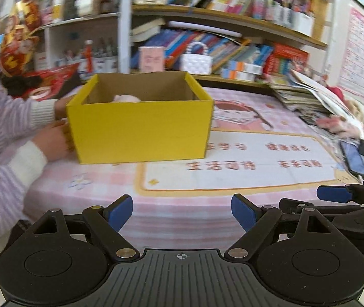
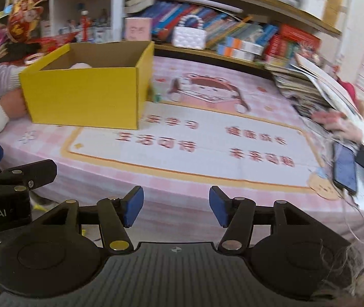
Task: Organize objects
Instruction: 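Withdraw both open tools from the box toward the mint-green item and white card box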
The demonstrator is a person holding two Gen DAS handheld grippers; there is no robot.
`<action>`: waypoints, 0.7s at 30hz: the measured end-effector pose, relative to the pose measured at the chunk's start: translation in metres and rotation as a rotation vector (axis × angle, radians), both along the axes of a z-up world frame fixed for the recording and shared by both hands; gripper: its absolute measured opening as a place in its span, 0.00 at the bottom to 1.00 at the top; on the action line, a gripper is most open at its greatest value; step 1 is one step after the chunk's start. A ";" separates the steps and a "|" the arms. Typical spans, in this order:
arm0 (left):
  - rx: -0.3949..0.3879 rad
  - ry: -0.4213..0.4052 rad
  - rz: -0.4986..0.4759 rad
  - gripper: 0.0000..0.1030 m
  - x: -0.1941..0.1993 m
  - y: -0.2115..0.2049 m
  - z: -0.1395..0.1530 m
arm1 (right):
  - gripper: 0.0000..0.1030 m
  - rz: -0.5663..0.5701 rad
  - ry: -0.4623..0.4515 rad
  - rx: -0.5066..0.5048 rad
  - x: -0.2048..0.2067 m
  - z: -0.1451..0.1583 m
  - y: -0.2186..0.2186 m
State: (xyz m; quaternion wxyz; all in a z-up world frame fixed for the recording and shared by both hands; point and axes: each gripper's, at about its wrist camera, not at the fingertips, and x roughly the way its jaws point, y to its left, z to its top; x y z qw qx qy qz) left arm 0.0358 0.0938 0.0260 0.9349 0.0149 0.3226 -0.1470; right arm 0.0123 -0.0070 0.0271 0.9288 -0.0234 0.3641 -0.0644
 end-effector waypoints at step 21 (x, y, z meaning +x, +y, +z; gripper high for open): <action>-0.014 0.066 -0.173 0.84 0.054 -0.119 -0.011 | 0.53 -0.188 0.074 0.005 0.028 -0.008 -0.120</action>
